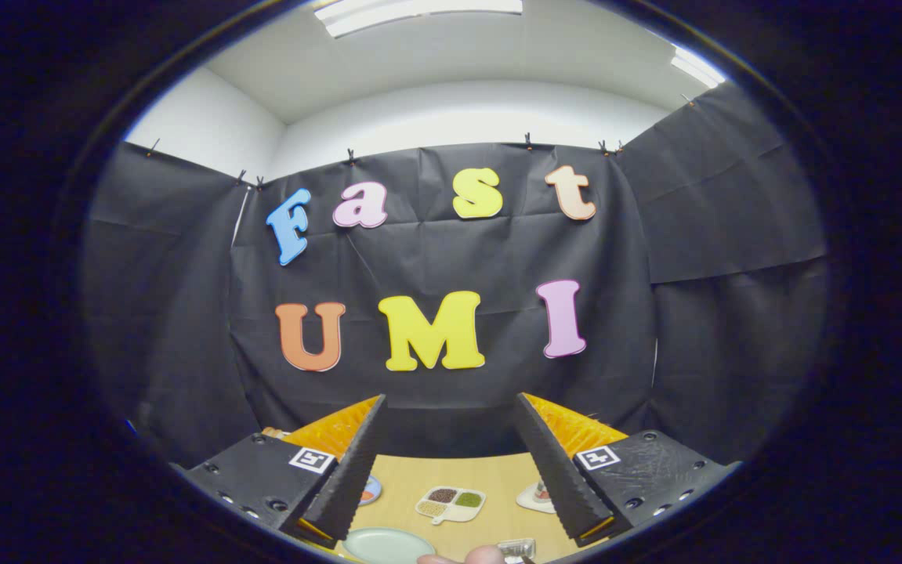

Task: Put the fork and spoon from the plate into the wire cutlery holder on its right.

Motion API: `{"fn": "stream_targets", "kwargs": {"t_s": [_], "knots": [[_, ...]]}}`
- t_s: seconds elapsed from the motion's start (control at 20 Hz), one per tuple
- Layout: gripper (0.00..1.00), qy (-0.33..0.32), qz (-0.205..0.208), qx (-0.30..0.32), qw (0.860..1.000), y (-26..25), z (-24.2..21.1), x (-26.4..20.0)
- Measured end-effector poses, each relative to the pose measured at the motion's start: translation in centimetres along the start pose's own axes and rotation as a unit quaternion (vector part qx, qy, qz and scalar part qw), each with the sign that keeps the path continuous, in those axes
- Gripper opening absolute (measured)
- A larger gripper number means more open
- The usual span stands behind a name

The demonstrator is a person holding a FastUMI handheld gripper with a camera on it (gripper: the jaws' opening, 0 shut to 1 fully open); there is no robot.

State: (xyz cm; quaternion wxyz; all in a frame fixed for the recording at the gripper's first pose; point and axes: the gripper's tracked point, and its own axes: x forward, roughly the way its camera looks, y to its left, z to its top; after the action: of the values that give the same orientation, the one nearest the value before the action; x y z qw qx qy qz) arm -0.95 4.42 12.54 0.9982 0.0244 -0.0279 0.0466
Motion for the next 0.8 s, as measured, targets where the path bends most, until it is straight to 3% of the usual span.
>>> {"fn": "stream_targets", "kwargs": {"t_s": [0.8], "knots": [[0.96,-0.013,-0.023,-0.005,1.0,-1.0,0.7,-0.2]]}}
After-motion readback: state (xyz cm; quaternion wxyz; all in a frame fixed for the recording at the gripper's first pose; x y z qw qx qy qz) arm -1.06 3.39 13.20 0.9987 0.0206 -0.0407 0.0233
